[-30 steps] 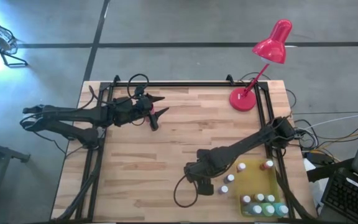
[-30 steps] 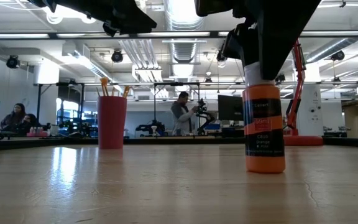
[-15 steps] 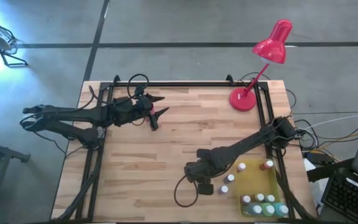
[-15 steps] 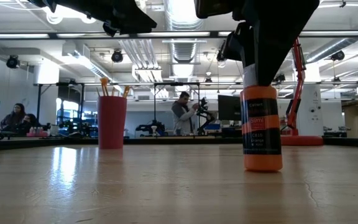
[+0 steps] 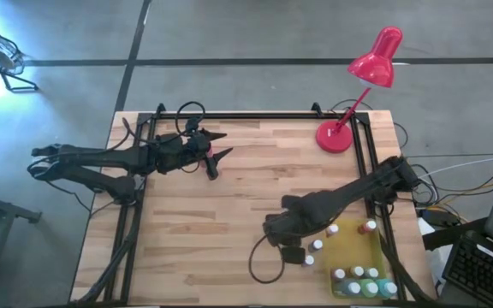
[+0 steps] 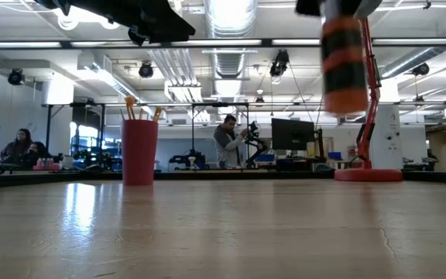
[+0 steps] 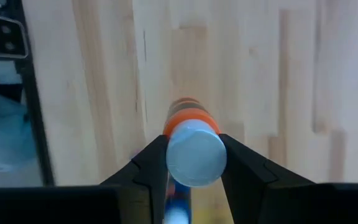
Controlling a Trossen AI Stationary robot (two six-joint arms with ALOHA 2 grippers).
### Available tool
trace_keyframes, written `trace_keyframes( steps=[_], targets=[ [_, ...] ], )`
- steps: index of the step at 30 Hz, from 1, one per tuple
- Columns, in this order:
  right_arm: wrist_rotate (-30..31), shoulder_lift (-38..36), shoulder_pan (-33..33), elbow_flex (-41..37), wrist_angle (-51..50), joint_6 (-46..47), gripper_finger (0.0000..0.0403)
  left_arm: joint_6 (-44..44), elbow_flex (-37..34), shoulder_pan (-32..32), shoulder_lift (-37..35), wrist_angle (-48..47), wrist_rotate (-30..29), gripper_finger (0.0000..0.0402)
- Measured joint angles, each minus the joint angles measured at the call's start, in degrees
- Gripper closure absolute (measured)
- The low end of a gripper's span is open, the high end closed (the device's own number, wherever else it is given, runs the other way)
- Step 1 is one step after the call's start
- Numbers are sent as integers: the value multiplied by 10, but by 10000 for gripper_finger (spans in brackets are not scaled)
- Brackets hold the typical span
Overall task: Pick & Place Paint Supplies
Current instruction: Put the orange paint bottle into the yellow bin
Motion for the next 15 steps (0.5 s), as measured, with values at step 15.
trace_keyframes(
  steps=[15],
  targets=[
    [76, -154, 140, 37, -201, 361, 290, 0, 0, 0, 0, -3, 0, 172]
  ],
)
